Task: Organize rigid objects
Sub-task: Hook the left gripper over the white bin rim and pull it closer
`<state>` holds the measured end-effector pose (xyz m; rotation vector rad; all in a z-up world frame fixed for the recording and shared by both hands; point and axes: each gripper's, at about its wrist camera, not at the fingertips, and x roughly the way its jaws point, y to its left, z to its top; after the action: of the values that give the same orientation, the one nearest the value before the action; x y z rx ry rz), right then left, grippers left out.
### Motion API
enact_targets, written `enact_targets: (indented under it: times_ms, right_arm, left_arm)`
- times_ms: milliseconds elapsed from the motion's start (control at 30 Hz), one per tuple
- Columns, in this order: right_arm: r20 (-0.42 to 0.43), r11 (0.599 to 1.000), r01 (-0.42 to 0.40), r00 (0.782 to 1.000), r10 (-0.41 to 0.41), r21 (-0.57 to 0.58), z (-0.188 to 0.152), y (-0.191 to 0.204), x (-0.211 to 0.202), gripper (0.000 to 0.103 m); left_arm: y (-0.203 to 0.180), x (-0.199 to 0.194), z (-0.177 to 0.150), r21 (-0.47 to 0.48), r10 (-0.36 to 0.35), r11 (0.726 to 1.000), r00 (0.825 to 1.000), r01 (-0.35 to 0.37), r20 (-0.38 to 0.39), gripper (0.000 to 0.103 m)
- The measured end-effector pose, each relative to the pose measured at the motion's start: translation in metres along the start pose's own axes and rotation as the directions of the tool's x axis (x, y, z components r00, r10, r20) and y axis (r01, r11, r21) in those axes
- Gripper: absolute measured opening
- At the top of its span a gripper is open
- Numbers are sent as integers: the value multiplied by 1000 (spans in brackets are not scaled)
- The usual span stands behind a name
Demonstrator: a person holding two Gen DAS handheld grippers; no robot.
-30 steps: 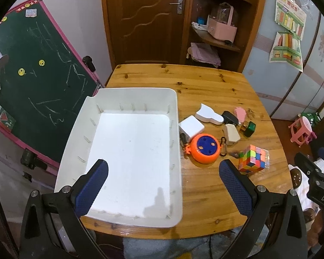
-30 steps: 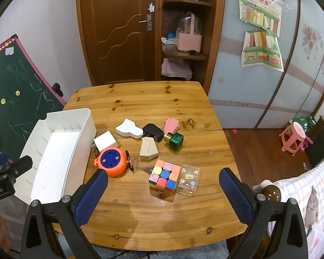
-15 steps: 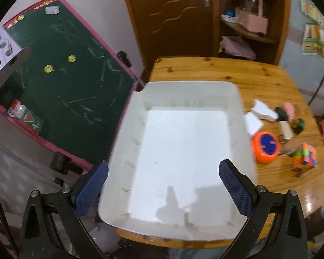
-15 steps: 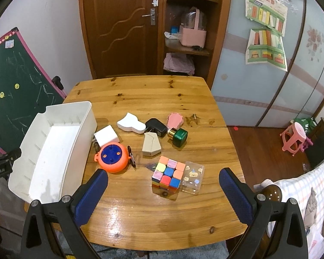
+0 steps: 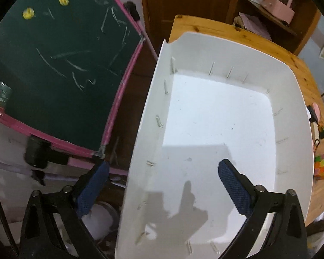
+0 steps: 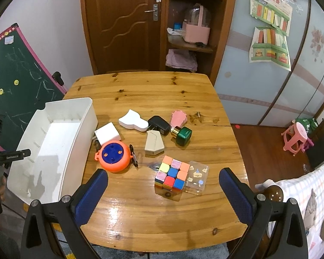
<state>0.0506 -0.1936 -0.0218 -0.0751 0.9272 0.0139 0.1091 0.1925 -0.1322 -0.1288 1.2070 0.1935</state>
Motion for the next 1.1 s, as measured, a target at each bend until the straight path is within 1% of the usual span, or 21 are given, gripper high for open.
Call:
enact_targets:
  times_ms: [67,133,267,333,400,467,500,600,667,767,900,933,967,1100]
  right_arm:
    - [-9,1000,3,1000,-3,7,2,-1,3,103]
    - [-17,1000,4,1000,-4,12,3,-2,6,103]
    - [-21,1000,5,1000,-4,11,6,-1,8,103]
    - [-20,1000,4,1000,-4,7,6,0,8,103]
    - [-22,1000,3,1000,-3,5,7,0,9,103]
    - [-25,1000,1,1000,-1,5,7,1,10,103]
    - [-27,1000,-1,1000,1,4,7,2,11,103]
    - [-31,1000,-2,1000,2,1,6,3,12,103]
    - [-31,1000,-1,1000,1,-3,6,4,13,103]
    - [-31,1000,-2,1000,2,-2,6,4,13,103]
    - [-31,1000,-4,1000,4,1,5,5,13,103]
    - [-31,1000,-5,999,5,3,5,5,13,103]
    - [-31,1000,-6,1000,6,5,4,5,13,103]
    - [-34,1000,-8,999,8,10,3,5,14,103]
  left_arm:
    - [-1,5,1,5,-36,999,999,36,-16,91]
    - [-7,11,0,29,-45,999,998,46,-34,86]
    - [-16,17,2,72,-7,997,999,10,-38,85]
    - [-13,17,2,80,-12,997,999,14,-35,85]
    - [-13,17,1,97,-3,995,1000,6,-27,82]
    - [-11,20,1,112,15,994,1000,-12,-27,75]
    - [-10,21,0,117,23,993,999,-19,-33,74]
    - [-4,28,-1,111,24,994,998,-18,-52,65]
    - [-1,31,-2,98,19,995,998,-13,-64,53]
    - [4,30,-1,74,-6,997,998,10,-56,47]
    - [2,29,-4,88,22,996,999,-18,-42,39]
    - [1,29,-5,93,20,996,999,-16,-41,34]
    - [-2,28,-7,106,21,994,999,-17,-34,31]
    - [-15,25,-15,155,39,987,999,-35,-21,29]
